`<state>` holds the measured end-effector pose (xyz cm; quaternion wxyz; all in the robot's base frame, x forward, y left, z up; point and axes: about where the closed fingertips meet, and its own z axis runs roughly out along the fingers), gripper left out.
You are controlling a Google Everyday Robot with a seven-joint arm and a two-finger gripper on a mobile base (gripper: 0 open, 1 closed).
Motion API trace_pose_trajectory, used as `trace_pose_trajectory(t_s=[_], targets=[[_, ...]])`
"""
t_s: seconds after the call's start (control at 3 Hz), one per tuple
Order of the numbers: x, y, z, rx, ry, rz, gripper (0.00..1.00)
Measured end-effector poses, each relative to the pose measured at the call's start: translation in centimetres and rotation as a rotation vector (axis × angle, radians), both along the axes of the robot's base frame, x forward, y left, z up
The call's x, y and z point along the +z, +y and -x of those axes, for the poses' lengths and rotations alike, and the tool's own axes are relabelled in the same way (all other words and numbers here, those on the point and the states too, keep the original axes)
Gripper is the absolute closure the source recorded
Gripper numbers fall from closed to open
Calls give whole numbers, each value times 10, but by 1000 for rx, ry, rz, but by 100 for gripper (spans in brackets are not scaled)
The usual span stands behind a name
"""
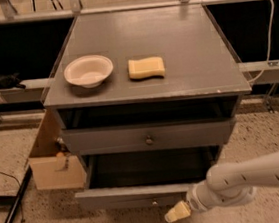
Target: Close middle drawer
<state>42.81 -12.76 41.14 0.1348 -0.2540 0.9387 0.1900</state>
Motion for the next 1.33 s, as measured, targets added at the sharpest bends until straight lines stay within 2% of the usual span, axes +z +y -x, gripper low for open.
trace_pose_trajectory(t_s=[0.33, 0.67, 1.0, 1.33], targets=[[0, 0, 2, 0, 0, 0, 37], [1, 4, -49, -31, -24, 19, 61], [6, 10, -103, -59, -79, 46, 84], [19, 15, -150, -95, -142, 63, 84]])
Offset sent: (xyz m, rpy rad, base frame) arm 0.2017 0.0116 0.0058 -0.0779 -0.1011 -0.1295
